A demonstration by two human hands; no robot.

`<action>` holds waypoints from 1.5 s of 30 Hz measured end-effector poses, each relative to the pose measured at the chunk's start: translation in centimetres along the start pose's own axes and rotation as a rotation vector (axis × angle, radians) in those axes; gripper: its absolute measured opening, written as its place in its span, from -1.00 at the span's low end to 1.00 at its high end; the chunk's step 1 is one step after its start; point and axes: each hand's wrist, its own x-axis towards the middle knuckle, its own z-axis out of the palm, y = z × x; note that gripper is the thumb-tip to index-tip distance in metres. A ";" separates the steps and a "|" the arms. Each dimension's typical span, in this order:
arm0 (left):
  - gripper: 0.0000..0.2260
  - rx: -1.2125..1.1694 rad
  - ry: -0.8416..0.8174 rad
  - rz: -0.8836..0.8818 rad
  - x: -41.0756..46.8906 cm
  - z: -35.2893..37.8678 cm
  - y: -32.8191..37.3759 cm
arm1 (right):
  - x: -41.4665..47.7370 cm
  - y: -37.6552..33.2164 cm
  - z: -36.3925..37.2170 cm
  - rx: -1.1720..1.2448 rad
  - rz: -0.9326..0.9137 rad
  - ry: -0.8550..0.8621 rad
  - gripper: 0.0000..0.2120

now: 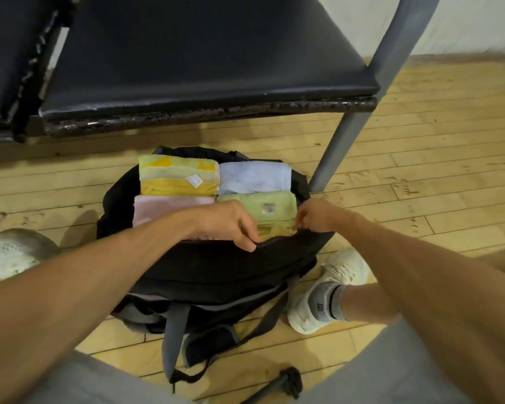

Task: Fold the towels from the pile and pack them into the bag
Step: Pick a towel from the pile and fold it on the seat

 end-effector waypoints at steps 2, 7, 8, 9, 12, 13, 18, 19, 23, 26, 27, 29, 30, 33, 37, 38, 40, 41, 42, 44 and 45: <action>-0.85 -0.016 0.031 -0.004 -0.3 -0.5 -0.2 | -0.9 1.0 -0.6 -0.024 0.021 -0.034 -0.64; -0.86 0.153 0.307 -0.056 0.4 -1.2 -1.6 | -0.5 0.3 1.1 -0.179 -0.048 -0.187 -0.52; -0.84 0.196 0.344 -0.066 0.6 -1.2 -2.0 | -0.3 0.2 1.3 -0.173 -0.051 -0.197 -0.54; -0.84 0.227 0.362 -0.072 0.7 -1.3 -2.2 | -0.3 0.2 1.2 -0.160 -0.057 -0.206 -0.53; -0.84 0.282 0.326 -0.056 1.5 -0.9 -2.4 | -0.6 0.9 0.8 -0.070 -0.067 -0.282 -0.46; -0.84 0.297 0.301 -0.046 1.8 -0.8 -2.4 | -0.7 1.1 0.9 -0.034 -0.076 -0.310 -0.48; -0.83 0.264 0.225 -0.054 2.7 -0.6 -2.5 | -0.5 1.2 1.3 0.071 -0.111 -0.345 -0.78; -0.83 0.255 0.214 -0.058 2.8 -0.6 -2.5 | -0.5 1.2 1.4 0.095 -0.120 -0.361 -0.71; -0.82 0.225 0.174 -0.060 2.9 -0.7 -1.9 | -0.9 1.0 1.1 0.042 -0.155 -0.417 -0.57; -0.82 0.215 0.164 -0.071 2.7 -0.8 -1.6 | -1.7 1.2 1.0 0.026 -0.140 -0.315 -0.88; -0.83 0.207 0.164 -0.072 2.6 -0.9 -1.5 | -2.0 1.4 0.8 0.006 -0.141 -0.259 -0.92; -0.84 0.193 0.160 -0.070 2.3 -1.0 -1.4 | -2.9 1.6 -0.1 -0.053 -0.142 -0.156 -0.86; -0.84 0.201 0.163 -0.067 2.2 -1.1 -1.4 | -3.3 1.6 -0.7 -0.083 -0.139 -0.102 -0.86; -0.84 0.278 0.260 -0.051 2.1 -1.6 -1.5 | -3.8 0.9 -2.1 -0.129 -0.118 0.095 -0.83; -0.87 0.432 0.500 -0.105 1.6 -2.2 -3.1 | -3.4 -0.9 -1.4 -0.149 -0.004 0.287 -0.94; -0.83 0.444 0.519 -0.121 1.3 -2.3 -3.8 | -3.1 -1.4 -1.2 -0.196 0.007 0.271 -0.99; -0.79 0.432 0.535 -0.161 0.5 -2.5 -5.4 | -2.1 -2.1 -1.0 -0.254 0.015 0.239 -0.88; -0.77 0.423 0.555 -0.194 0.1 -2.9 -6.3 | -1.5 -2.5 -1.1 -0.249 0.012 0.233 -0.86; -0.76 0.406 0.592 -0.235 -0.5 -3.4 -7.0 | -0.9 -3.0 -1.3 -0.223 0.000 0.229 -0.81; -0.77 0.307 0.685 -0.319 -1.9 -4.9 -8.4 | 0.3 -4.4 -1.4 -0.162 -0.047 0.224 -0.70; -0.78 0.229 0.743 -0.342 -2.6 -5.7 -9.1 | 1.0 -5.4 -1.4 -0.146 -0.084 0.226 -0.66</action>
